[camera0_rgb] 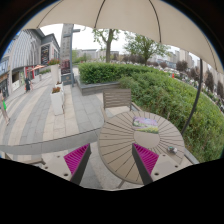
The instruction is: Arrange mouse
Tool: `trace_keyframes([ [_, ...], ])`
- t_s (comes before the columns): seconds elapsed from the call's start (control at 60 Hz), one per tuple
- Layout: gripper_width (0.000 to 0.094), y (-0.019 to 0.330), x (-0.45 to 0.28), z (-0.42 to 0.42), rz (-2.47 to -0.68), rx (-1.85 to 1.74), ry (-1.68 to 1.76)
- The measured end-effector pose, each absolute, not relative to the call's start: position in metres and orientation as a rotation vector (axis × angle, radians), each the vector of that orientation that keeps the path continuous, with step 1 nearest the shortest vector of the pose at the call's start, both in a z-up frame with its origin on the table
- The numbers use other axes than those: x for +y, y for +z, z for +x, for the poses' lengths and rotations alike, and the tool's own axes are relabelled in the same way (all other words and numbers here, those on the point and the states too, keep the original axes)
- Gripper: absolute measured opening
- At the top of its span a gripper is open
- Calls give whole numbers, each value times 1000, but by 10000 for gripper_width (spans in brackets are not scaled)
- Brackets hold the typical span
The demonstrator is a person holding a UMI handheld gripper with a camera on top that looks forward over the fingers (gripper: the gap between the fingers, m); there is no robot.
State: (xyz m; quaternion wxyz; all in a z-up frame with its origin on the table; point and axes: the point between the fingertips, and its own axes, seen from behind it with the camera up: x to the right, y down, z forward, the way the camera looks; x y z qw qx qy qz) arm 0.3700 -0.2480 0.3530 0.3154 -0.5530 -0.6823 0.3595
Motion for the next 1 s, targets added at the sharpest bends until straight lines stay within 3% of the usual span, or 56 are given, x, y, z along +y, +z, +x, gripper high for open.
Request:
trace_keyframes([
  [0.433,852,310,-185,359,-1540,-1736,855],
  [1.0,852,234,-18,357,-1651,-1558,690],
])
